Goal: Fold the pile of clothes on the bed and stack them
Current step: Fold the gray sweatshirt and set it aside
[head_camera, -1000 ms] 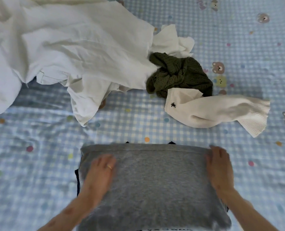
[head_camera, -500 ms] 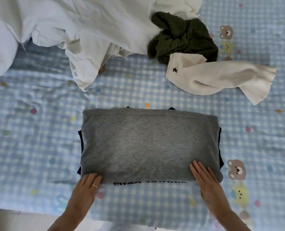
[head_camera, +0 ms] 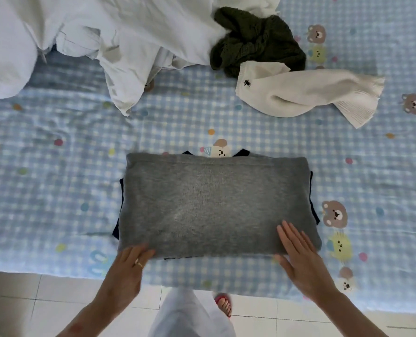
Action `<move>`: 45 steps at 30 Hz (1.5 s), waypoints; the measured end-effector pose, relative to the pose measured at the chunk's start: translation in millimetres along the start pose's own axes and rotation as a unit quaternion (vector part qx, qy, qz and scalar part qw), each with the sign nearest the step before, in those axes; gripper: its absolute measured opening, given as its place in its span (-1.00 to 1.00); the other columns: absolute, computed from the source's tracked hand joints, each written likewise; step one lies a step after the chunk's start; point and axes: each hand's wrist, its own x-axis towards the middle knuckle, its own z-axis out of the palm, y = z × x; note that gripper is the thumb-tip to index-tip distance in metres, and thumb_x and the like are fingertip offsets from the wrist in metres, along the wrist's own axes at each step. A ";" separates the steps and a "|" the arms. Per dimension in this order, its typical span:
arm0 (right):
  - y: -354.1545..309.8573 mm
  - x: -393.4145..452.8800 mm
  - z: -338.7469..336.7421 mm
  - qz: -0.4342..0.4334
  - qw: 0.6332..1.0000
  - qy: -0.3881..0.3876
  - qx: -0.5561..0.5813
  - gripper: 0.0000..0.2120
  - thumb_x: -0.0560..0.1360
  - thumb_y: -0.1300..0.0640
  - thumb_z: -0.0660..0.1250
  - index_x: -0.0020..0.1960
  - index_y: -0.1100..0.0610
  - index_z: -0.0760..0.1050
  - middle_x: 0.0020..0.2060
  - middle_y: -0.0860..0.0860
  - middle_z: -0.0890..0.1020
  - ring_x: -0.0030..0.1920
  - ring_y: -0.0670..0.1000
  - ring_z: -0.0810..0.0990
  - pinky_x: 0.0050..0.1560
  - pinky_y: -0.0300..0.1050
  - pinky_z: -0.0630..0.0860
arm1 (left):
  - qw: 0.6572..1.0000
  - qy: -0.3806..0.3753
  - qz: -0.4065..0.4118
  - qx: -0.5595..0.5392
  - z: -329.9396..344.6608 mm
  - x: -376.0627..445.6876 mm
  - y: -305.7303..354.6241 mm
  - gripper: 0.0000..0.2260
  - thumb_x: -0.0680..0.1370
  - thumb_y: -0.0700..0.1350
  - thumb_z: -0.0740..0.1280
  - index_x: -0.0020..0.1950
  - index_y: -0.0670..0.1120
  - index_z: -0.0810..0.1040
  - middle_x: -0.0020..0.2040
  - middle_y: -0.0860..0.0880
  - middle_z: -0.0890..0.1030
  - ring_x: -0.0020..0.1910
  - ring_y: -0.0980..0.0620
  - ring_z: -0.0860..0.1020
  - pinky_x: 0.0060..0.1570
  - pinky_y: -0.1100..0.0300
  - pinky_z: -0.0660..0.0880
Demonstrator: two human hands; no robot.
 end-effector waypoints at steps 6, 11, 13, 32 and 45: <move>-74.5 63.8 18.0 -0.055 0.997 0.033 -0.034 -0.46 0.62 -0.14 -0.10 0.54 0.06 0.06 0.53 0.05 0.09 0.53 0.08 0.05 0.45 0.09 0.00 | 0.992 -0.095 0.073 0.049 22.3 63.2 63.4 -0.54 0.60 0.05 0.05 0.47 -0.07 0.30 0.49 -0.12 0.25 0.46 -0.13 0.24 0.39 -0.01 0.13; -10.1 50.6 28.1 0.035 0.998 0.005 -0.050 -0.41 0.60 -0.17 -0.21 0.50 0.09 0.20 0.49 0.07 0.24 0.48 0.11 0.23 0.43 0.11 0.06 | 0.977 -0.178 0.061 0.100 27.5 25.3 30.1 -0.49 0.62 0.16 -0.05 0.49 -0.05 0.24 0.51 -0.11 0.18 0.45 -0.09 0.27 0.39 0.01 0.11; 26.5 34.8 21.3 0.112 0.993 0.019 -0.024 -0.40 0.61 -0.15 -0.24 0.49 0.11 0.23 0.48 0.10 0.26 0.46 0.13 0.26 0.42 0.12 0.14 | 0.980 -0.176 0.048 0.079 19.6 15.7 20.2 -0.48 0.62 0.17 -0.11 0.52 -0.05 0.16 0.55 -0.08 0.07 0.50 -0.04 0.17 0.41 0.06 0.04; 22.6 19.6 22.1 0.363 0.853 0.220 0.303 -0.41 0.53 0.16 0.32 0.50 0.01 0.19 0.16 -0.03 0.53 0.06 0.04 0.53 -0.06 -0.09 0.54 | 0.853 -0.146 0.442 0.237 27.1 402.3 250.7 -0.70 0.58 -0.23 0.15 0.31 -0.12 0.39 0.22 -0.07 0.46 0.18 -0.11 0.38 0.23 0.09 0.24; -173.0 39.7 -37.8 0.141 0.885 0.154 0.415 -0.64 0.44 0.17 0.41 0.21 -0.04 0.54 0.00 -0.07 0.60 -0.04 -0.15 0.58 -0.09 -0.48 0.42 | 0.961 -0.050 0.256 0.088 -105.1 267.3 34.3 -0.65 0.15 -0.38 0.53 -0.14 -0.11 0.62 -0.07 -0.05 0.64 -0.07 -0.09 0.62 0.05 0.16 0.38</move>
